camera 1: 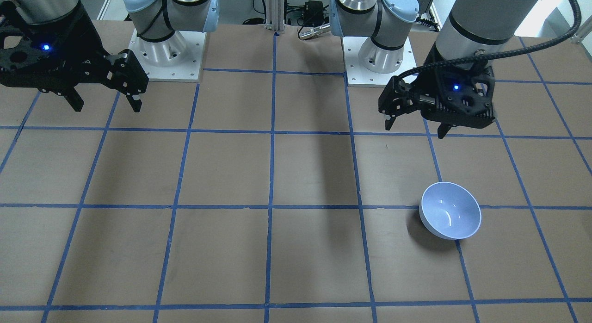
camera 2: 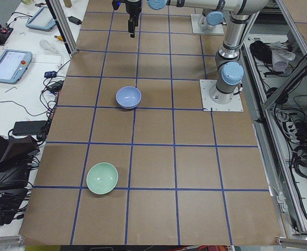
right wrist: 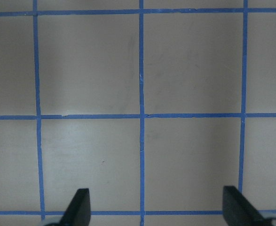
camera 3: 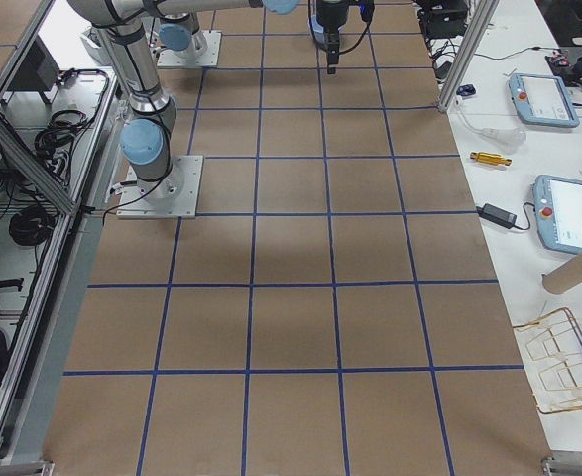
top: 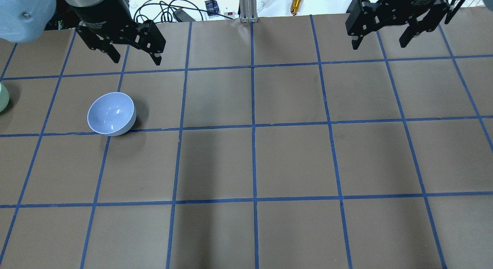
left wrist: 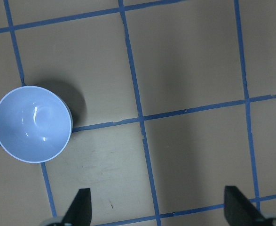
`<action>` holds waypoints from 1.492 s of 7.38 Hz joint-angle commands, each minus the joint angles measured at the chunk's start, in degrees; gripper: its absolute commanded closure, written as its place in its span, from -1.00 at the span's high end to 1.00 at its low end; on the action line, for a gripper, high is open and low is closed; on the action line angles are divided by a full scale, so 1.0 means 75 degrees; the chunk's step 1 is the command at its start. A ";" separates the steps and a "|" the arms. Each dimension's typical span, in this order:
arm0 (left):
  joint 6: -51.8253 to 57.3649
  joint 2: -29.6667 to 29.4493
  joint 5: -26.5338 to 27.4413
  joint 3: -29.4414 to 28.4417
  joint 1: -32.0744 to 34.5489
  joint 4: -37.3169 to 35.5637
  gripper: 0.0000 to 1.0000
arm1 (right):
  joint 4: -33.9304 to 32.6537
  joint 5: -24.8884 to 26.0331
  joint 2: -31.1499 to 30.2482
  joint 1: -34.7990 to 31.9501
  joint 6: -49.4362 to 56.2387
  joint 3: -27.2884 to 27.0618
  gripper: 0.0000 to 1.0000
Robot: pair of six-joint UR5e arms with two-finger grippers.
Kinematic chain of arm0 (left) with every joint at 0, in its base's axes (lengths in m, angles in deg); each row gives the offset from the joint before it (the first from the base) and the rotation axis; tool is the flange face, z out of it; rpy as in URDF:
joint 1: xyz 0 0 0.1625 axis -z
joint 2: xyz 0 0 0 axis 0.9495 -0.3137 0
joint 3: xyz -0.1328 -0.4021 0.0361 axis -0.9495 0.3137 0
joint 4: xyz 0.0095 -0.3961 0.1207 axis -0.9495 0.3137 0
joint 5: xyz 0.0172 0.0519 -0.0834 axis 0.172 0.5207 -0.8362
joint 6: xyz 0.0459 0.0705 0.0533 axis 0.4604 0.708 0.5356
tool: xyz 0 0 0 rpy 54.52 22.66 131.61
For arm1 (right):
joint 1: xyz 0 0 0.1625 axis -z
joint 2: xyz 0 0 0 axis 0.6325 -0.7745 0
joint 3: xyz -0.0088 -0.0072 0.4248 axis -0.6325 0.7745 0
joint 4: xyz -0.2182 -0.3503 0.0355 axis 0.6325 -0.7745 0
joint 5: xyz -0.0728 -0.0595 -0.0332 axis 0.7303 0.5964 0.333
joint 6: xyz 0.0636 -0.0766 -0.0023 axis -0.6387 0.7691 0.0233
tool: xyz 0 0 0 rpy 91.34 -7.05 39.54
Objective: Stack green bowl on blue bowl
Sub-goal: 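Move the left gripper back toward the pale green bowl at the table edge, then lower the left gripper onto the pale green bowl rim and grasp it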
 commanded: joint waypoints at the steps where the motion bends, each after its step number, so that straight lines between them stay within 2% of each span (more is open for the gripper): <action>1: 0.1884 0.0015 0.0004 -0.0037 -0.1487 0.0581 1.00 | 0.0000 0.0000 0.0008 0.0000 0.0004 0.0000 1.00; 3: 0.4914 -0.0299 0.0016 -0.0002 -0.3245 0.0515 1.00 | 0.0000 0.0000 0.0008 0.0000 0.0004 0.0000 1.00; 5: 0.8193 -0.0989 0.0168 0.0010 -0.4641 -0.0290 1.00 | 0.0000 0.0000 0.0008 0.0000 0.0004 0.0000 1.00; 8: 1.2861 -0.2417 0.0482 -0.0142 -0.5676 -0.2957 1.00 | 0.0000 0.0000 0.0008 0.0000 0.0004 0.0000 1.00; 9: 1.4139 -0.2933 0.0450 -0.0213 -0.5934 -0.3442 1.00 | 0.0000 0.0000 0.0008 0.0000 0.0004 0.0000 1.00; 11: 1.5776 -0.3917 0.0030 -0.0935 -0.6357 -0.3541 1.00 | 0.0000 0.0000 0.0008 0.0000 0.0004 0.0000 1.00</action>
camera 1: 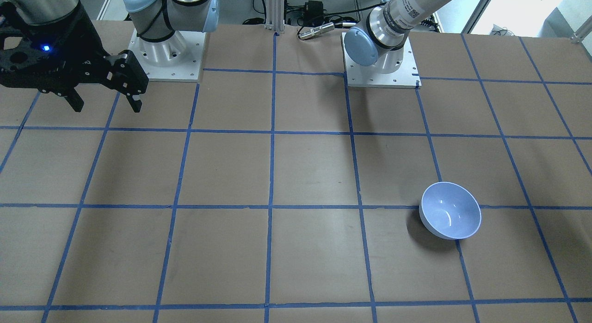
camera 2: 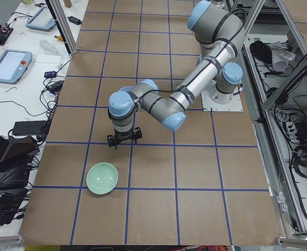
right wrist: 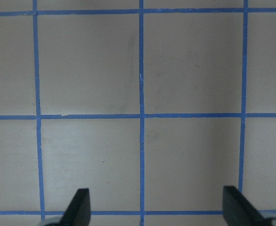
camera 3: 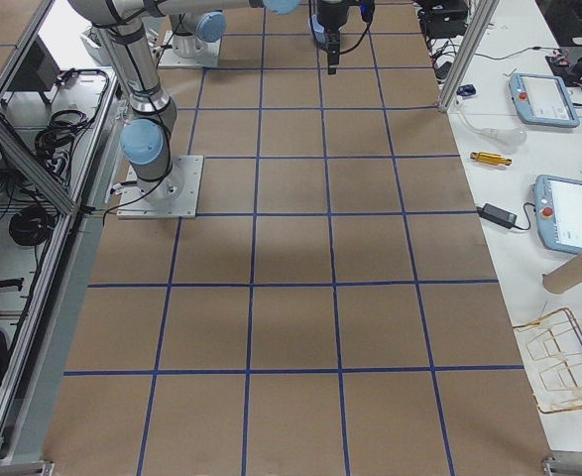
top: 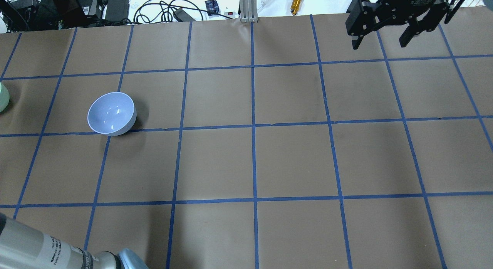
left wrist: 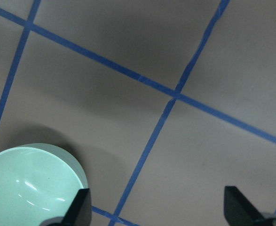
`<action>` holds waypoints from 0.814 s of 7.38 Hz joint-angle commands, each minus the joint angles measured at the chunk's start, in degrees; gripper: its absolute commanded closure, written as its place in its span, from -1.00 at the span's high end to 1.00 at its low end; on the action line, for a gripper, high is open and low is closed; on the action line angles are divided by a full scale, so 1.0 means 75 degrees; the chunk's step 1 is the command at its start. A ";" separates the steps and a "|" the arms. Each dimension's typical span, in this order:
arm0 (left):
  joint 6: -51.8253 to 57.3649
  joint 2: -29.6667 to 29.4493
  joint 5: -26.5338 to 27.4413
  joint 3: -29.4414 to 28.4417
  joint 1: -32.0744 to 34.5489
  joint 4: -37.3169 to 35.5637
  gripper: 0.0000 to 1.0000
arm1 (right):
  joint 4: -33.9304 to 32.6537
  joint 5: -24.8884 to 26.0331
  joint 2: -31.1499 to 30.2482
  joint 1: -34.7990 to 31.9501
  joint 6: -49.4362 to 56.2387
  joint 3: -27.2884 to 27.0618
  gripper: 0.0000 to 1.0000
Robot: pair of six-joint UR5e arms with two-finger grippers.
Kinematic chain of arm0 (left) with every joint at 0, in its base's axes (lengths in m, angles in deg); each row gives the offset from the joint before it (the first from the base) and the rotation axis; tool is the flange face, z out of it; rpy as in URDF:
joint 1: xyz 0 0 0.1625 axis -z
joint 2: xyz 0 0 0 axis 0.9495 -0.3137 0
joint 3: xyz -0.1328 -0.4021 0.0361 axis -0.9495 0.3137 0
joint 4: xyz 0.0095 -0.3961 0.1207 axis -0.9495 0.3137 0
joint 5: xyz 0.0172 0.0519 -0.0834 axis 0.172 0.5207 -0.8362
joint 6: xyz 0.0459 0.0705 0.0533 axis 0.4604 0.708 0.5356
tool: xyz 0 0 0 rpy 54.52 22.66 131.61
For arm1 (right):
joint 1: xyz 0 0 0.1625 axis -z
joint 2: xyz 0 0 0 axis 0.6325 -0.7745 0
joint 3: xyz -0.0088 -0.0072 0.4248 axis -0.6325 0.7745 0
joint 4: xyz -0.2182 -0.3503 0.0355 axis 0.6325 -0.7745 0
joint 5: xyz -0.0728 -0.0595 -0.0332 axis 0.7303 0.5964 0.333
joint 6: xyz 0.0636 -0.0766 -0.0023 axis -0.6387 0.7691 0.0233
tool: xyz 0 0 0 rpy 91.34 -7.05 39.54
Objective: Stack green bowl on blue bowl
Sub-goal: 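Lower the left gripper onto the pale green bowl rim and grasp it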
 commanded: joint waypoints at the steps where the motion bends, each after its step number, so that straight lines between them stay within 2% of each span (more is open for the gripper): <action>1: 0.1580 -0.1141 -0.0256 -0.1003 -0.0297 -0.0223 1.00 | 0.0000 0.0000 0.0000 0.0000 0.0000 0.0000 1.00; 3: 0.2577 -0.1916 -0.0582 -0.1616 -0.0426 -0.0224 1.00 | 0.0000 0.0000 0.0000 0.0000 0.0000 0.0000 1.00; 5: 0.2734 -0.2316 -0.0819 -0.1967 -0.0473 -0.0236 0.96 | 0.0000 0.0000 0.0000 0.0000 0.0000 0.0000 1.00; 6: 0.2757 -0.2492 -0.0819 -0.2120 -0.0473 -0.0271 0.85 | 0.0000 0.0000 0.0000 0.0000 0.0000 0.0000 1.00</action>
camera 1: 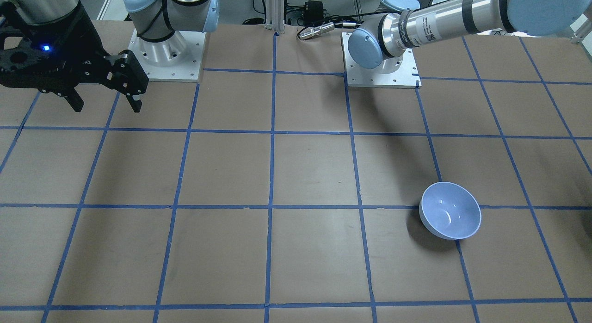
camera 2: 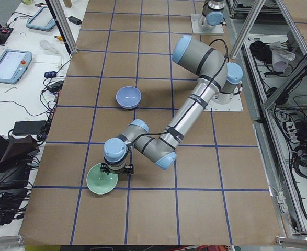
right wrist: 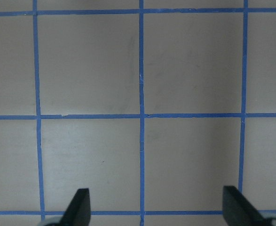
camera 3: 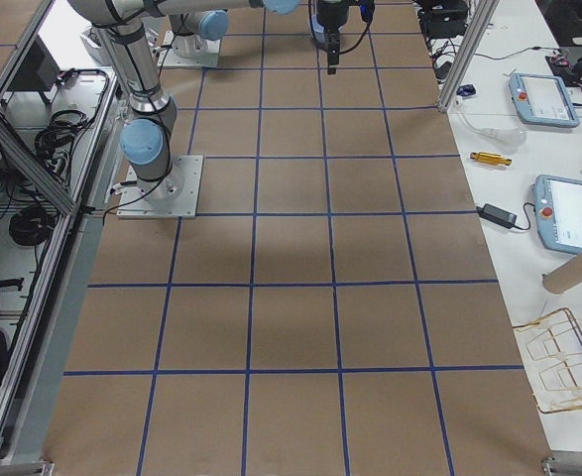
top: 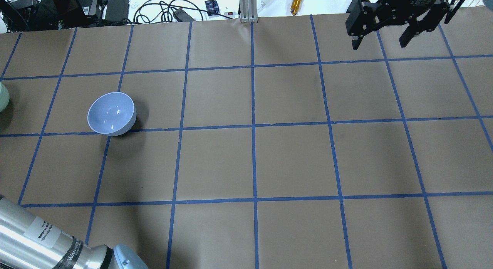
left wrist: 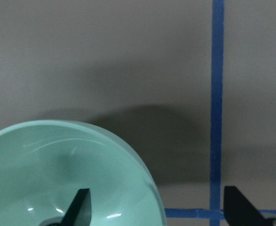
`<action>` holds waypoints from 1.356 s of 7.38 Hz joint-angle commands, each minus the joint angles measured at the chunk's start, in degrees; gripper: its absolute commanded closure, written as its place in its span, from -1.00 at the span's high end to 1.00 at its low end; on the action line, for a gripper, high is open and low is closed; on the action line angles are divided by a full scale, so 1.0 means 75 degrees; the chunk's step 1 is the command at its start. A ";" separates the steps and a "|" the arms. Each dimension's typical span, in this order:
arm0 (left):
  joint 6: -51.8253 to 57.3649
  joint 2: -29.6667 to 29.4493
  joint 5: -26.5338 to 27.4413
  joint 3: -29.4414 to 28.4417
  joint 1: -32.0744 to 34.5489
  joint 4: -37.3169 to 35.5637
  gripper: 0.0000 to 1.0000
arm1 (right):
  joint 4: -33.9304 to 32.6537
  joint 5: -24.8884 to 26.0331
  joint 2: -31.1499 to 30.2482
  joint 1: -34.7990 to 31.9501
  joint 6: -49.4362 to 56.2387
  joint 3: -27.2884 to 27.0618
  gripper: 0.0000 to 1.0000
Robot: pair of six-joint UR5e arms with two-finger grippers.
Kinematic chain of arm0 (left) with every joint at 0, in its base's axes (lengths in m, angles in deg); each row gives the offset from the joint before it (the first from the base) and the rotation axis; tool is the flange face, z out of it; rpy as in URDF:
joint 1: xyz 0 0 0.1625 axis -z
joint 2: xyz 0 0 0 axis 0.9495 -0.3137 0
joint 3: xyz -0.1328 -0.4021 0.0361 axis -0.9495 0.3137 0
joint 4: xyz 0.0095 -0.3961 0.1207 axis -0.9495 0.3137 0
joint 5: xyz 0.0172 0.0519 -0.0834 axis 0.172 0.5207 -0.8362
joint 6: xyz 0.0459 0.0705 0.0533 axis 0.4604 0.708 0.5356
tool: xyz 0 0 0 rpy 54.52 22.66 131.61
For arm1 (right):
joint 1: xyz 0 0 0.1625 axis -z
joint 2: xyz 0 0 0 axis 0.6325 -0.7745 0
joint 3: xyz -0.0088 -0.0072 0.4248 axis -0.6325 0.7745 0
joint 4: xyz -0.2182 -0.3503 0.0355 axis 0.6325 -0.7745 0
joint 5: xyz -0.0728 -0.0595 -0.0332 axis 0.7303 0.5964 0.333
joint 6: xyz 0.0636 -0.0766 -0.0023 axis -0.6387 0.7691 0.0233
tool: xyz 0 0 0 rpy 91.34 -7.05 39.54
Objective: Stack green bowl on blue bowl
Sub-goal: 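Lower the left gripper onto the pale green bowl rim and grasp it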
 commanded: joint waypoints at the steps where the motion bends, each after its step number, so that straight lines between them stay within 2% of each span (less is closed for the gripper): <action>1: 0.0063 -0.0342 -0.0006 -0.0285 -0.0024 -0.0261 0.85 | 0.0000 0.0000 -0.0007 0.0000 0.0000 0.0000 1.00; 2: 0.0051 -0.0413 0.0006 -0.0251 -0.0035 -0.0286 0.73 | 0.0000 0.0000 0.0004 0.0000 0.0000 0.0012 1.00; 3: 0.0005 -0.0414 0.0018 -0.0239 -0.0047 -0.0286 0.19 | 0.0000 0.0000 0.0004 0.0000 0.0000 0.0000 1.00; 4: -0.0077 -0.0379 0.0099 -0.0228 -0.0047 -0.0286 -0.55 | 0.0000 0.0000 -0.0007 0.0000 0.0000 0.0000 1.00; 5: -0.0403 -0.0320 0.0111 -0.0204 -0.0047 -0.0275 -1.00 | 0.0000 0.0000 0.0004 0.0000 0.0000 0.0000 1.00; 8: -0.0523 0.0053 0.0088 0.0087 -0.0012 -0.0193 -1.00 | 0.0000 -0.0012 0.0004 0.0000 0.0000 0.0000 1.00; 10: -0.1199 0.1197 0.0216 0.0917 0.0325 0.0237 -1.00 | 0.0000 -0.0012 -0.0007 0.0000 -0.0012 0.0000 1.00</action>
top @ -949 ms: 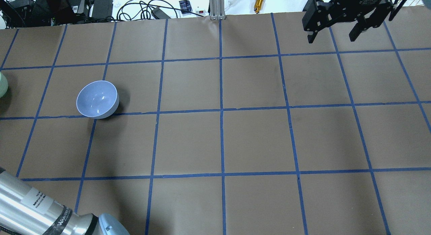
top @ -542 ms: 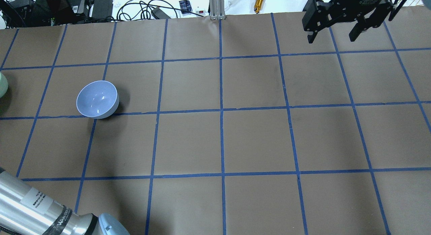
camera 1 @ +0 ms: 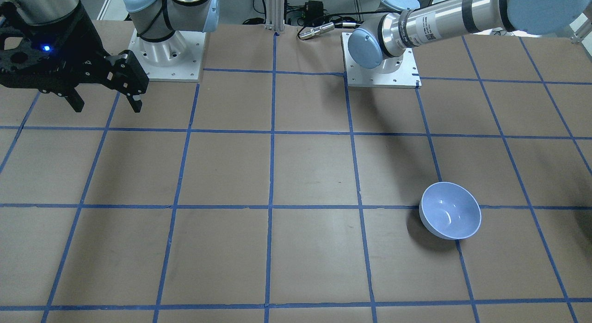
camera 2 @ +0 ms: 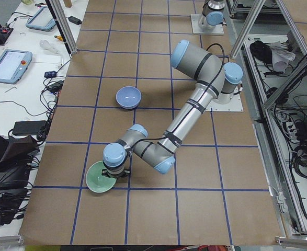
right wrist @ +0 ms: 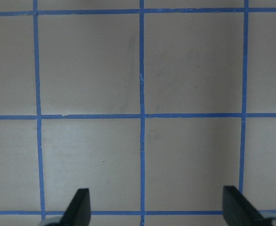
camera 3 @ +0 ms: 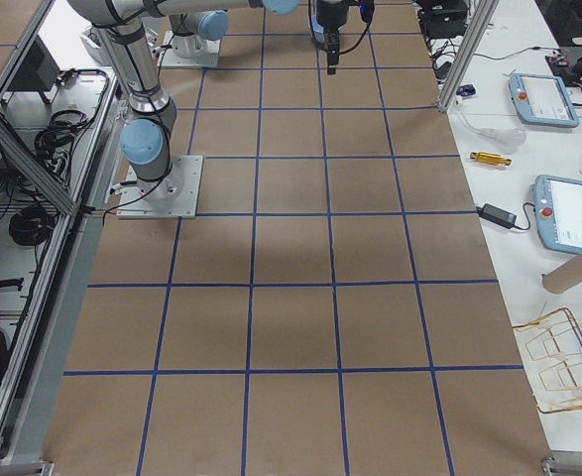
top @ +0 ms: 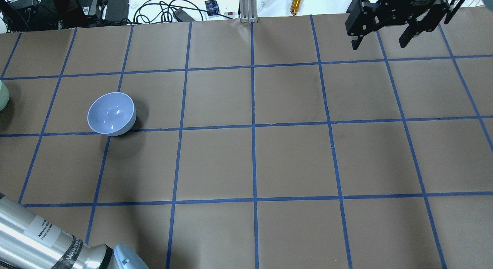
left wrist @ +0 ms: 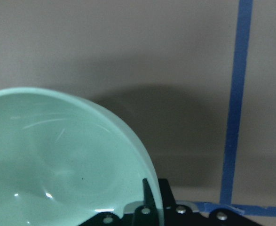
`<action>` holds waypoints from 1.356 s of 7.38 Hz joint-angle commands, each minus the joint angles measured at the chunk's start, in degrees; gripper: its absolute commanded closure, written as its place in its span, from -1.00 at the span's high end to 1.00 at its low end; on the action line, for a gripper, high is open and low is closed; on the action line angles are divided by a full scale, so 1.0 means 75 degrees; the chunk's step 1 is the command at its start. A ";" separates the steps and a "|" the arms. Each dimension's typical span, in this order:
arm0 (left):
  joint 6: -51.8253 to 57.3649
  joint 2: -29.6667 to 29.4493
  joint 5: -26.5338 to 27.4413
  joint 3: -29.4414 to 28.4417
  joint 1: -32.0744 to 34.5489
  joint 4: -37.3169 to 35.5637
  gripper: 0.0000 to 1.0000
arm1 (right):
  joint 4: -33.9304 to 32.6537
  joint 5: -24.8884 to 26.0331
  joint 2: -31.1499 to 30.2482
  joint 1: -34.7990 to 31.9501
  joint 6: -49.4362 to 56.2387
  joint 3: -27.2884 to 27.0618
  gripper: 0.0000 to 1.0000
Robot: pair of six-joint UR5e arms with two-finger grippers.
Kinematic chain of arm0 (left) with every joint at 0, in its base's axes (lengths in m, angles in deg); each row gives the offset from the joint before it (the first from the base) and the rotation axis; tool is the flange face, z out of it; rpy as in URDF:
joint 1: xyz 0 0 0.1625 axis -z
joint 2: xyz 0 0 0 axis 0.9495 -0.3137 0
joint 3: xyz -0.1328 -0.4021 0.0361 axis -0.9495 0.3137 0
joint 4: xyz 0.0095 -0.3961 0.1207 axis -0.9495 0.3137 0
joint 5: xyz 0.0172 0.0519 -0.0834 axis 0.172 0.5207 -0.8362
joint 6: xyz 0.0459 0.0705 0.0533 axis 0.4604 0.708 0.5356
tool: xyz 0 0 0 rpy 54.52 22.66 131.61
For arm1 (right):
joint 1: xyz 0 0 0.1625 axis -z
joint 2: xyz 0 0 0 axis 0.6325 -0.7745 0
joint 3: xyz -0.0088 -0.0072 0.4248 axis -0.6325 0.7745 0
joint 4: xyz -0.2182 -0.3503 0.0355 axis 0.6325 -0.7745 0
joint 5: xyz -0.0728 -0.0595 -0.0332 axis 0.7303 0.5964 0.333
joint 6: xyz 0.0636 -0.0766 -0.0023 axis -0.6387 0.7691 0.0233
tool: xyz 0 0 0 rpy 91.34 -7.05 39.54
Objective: Stack green bowl on blue bowl
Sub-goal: 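Lift the green bowl and carry it over the light blue bowl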
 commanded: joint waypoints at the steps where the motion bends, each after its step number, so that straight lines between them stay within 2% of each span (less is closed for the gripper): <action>1: -0.0818 0.1340 0.0385 0.0937 0.0523 0.0376 -1.00 | 0.0000 0.0000 0.0002 0.0000 -0.0009 0.0000 1.00; 4: -0.1954 0.3333 0.0364 0.3066 0.1576 0.0273 -1.00 | 0.0000 0.0000 0.0002 0.0000 -0.0009 0.0000 1.00; 7: -0.3768 0.4484 0.0376 0.4814 0.2983 -0.0079 -1.00 | 0.0000 0.0000 -0.0010 0.0000 -0.0021 0.0000 1.00; 8: -0.4378 0.4731 0.0446 0.5656 0.3521 -0.1368 -1.00 | 0.0000 0.0000 -0.0010 0.0000 -0.0021 0.0000 1.00; 9: -0.4535 0.4837 0.0864 0.6209 0.3886 -0.2101 -1.00 | 0.0000 0.0000 -0.0010 0.0000 -0.0021 0.0000 1.00; 10: -0.4908 0.4873 0.0880 0.6470 0.3994 -0.2154 -1.00 | 0.0000 0.0000 -0.0010 0.0000 -0.0010 0.0000 1.00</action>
